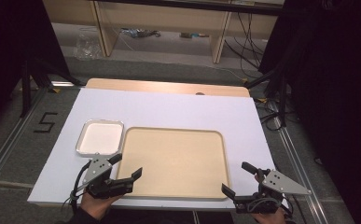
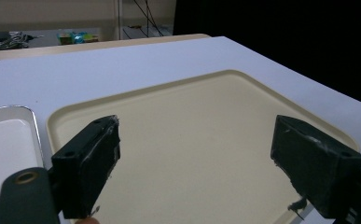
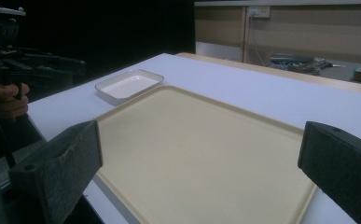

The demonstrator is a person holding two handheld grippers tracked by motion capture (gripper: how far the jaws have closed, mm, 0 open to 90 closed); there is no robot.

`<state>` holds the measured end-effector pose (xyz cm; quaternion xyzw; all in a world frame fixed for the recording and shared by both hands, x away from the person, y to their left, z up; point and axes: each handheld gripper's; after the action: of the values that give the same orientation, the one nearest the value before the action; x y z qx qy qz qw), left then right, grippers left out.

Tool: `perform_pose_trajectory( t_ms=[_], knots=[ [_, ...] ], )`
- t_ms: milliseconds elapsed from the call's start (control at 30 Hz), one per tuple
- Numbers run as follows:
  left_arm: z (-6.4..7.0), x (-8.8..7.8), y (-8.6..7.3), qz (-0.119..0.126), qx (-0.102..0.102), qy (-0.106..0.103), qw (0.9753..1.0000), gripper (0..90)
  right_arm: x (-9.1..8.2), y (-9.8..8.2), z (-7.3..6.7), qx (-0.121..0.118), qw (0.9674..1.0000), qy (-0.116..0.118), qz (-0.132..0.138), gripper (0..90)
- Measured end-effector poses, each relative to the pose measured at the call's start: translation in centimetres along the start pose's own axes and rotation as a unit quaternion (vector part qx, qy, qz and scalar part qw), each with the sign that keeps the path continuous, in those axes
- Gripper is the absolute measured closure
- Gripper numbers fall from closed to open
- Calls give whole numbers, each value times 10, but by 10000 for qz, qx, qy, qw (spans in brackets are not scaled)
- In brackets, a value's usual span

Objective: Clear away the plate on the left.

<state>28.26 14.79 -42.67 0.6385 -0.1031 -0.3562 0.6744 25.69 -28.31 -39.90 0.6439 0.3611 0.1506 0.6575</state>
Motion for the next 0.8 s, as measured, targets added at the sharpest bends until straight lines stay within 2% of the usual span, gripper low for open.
perform_pose_trajectory(
  t_ms=[267, 333, 367, 400, 500, 600, 800],
  knots=[
    [-6, 0, 0, -62, -62, 30, 10000, 156, 0, 0, 0, -23, 10000, -5, -15, 4],
    [-7, 1, 0, -88, -64, 37, 9999, 157, 1, 0, 0, -5, 10000, -22, 57, 4],
    [-7, 1, 0, -85, -66, 43, 9999, 157, 1, -1, -2, 146, 9999, 66, -22, 4],
    [-7, 1, 0, -79, -75, 58, 9999, 157, 0, 0, 0, -44, 10000, 3, -29, 4],
    [-8, 1, 0, -74, -42, 100, 9999, 157, 1, 0, 0, -1, 10000, -26, 64, 4],
    [-12, 1, 0, -22, -146, 131, 9998, 157, 1, 0, 0, -3, 10000, -17, 64, 4],
    [-20, 1, 1, -10, -127, 252, 9996, 156, 1, 0, 0, -6, 10000, -16, 70, 4]
  ],
)
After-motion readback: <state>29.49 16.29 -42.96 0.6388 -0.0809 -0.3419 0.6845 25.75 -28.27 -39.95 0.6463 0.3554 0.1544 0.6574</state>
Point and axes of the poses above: each handheld gripper's, and its own axes: x roughly forward along the jaws, y roughly out of its top, z roughly to its right, and after that the axes turned 2 degrees about -y, right-handed
